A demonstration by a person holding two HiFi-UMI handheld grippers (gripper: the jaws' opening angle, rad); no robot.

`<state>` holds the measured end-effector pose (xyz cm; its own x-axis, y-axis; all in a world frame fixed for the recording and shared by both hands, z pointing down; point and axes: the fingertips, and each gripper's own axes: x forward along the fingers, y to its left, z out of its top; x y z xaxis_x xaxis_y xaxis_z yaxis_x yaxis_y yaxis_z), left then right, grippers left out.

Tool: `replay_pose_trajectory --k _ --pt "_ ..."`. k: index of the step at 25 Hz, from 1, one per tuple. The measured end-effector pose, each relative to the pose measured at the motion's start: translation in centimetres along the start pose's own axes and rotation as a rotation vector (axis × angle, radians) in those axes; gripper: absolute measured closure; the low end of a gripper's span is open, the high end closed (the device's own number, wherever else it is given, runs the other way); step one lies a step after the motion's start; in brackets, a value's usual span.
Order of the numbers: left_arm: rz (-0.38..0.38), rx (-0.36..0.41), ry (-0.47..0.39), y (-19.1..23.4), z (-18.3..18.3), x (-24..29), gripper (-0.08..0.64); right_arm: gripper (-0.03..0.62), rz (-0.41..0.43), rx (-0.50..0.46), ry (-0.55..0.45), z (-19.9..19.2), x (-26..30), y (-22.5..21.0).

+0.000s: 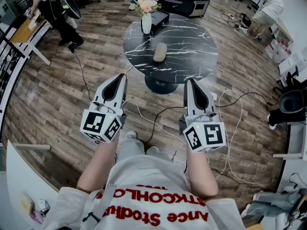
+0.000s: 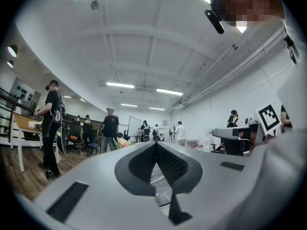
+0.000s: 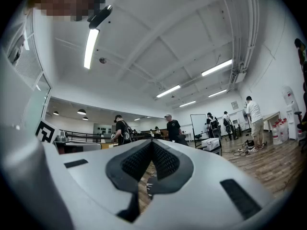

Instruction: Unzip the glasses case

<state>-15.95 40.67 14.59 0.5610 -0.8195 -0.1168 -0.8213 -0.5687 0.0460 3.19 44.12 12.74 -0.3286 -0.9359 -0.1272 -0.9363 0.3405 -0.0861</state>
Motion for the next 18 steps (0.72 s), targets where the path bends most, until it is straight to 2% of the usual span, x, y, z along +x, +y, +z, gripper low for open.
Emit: replay_pose_trajectory --k 6,13,18 --pt "-0.004 -0.003 0.001 -0.6 -0.1 0.5 0.560 0.577 0.013 -0.014 0.003 0.1 -0.2 0.0" --pt "-0.012 -0.007 0.004 -0.8 -0.5 1.1 0.561 0.575 0.014 0.051 -0.027 0.3 -0.1 -0.8" --pt "-0.011 -0.013 0.011 0.2 -1.0 2.5 0.561 0.575 0.023 0.057 -0.018 -0.2 1.6 -1.2"
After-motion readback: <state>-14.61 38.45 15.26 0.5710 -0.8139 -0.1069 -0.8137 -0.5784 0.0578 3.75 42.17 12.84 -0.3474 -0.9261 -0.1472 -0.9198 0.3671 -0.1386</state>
